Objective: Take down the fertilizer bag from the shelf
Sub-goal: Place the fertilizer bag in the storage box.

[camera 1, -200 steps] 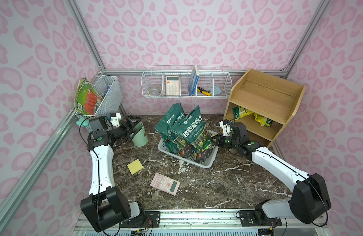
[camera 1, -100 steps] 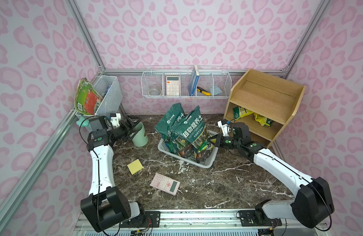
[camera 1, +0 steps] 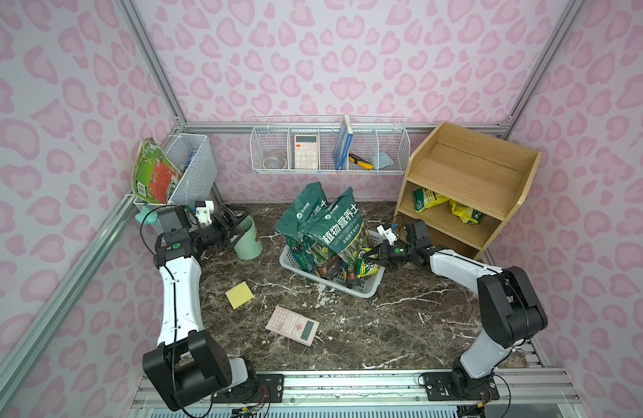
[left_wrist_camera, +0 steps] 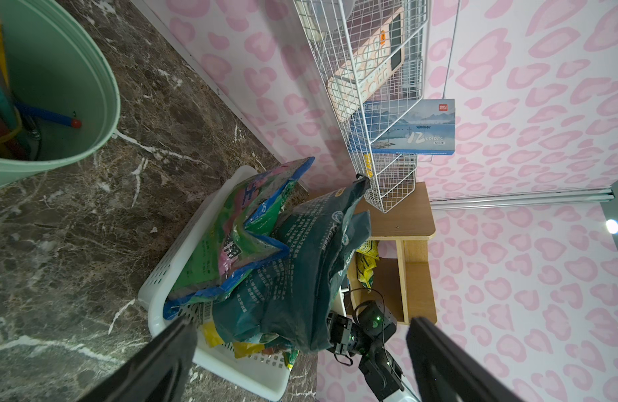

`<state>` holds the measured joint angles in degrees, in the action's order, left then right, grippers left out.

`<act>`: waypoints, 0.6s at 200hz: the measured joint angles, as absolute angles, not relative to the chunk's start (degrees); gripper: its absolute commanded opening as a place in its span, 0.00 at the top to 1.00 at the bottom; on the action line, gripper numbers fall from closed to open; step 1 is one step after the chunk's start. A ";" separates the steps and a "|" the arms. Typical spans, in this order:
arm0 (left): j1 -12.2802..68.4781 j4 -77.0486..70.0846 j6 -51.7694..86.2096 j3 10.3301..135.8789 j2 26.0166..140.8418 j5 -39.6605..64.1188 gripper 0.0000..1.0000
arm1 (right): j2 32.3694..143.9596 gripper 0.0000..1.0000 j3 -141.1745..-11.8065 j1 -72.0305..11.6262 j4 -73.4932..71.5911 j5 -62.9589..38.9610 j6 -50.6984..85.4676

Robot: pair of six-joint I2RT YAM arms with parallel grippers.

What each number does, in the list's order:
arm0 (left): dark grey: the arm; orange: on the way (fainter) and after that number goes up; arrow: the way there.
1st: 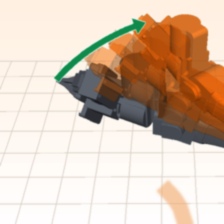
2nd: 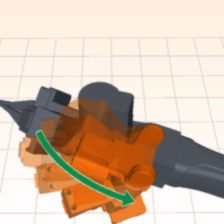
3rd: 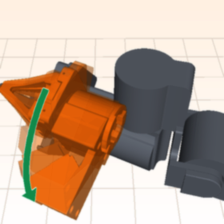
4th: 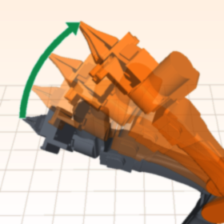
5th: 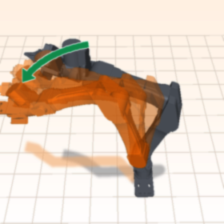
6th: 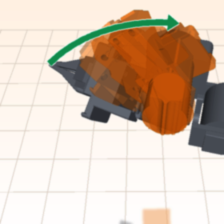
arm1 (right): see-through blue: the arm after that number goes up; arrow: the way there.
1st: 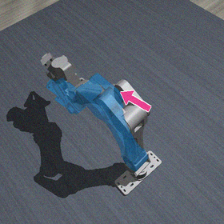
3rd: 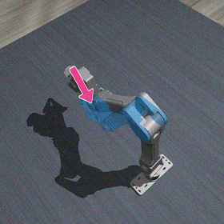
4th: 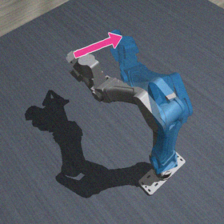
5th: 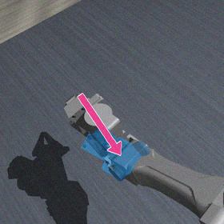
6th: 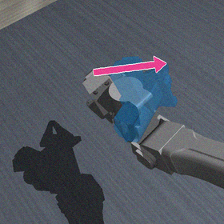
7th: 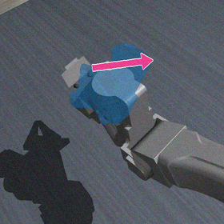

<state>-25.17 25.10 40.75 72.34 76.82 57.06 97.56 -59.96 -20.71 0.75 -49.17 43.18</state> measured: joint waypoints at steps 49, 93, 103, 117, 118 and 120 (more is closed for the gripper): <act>-24.80 25.10 40.75 72.29 76.82 57.06 0.01 | 94.17 1.00 -65.17 -20.38 11.86 -31.73 36.32; -24.80 25.10 40.75 72.29 76.82 57.06 0.01 | 94.04 1.00 -64.84 -17.19 12.62 -22.17 33.95; -24.80 25.10 40.75 72.29 76.82 57.06 0.01 | 94.39 1.00 -64.84 -17.19 12.45 -20.97 33.82; -24.73 25.10 40.75 72.29 76.82 57.06 0.01 | 94.70 1.00 -64.45 -17.23 11.55 -19.99 33.85; -24.73 25.10 40.75 72.29 76.82 57.06 0.01 | 94.70 1.00 -64.34 -17.26 11.42 -19.94 33.87; -24.73 25.10 40.75 72.29 76.82 57.06 0.01 | 94.63 1.00 -64.20 -17.26 11.29 -19.90 33.87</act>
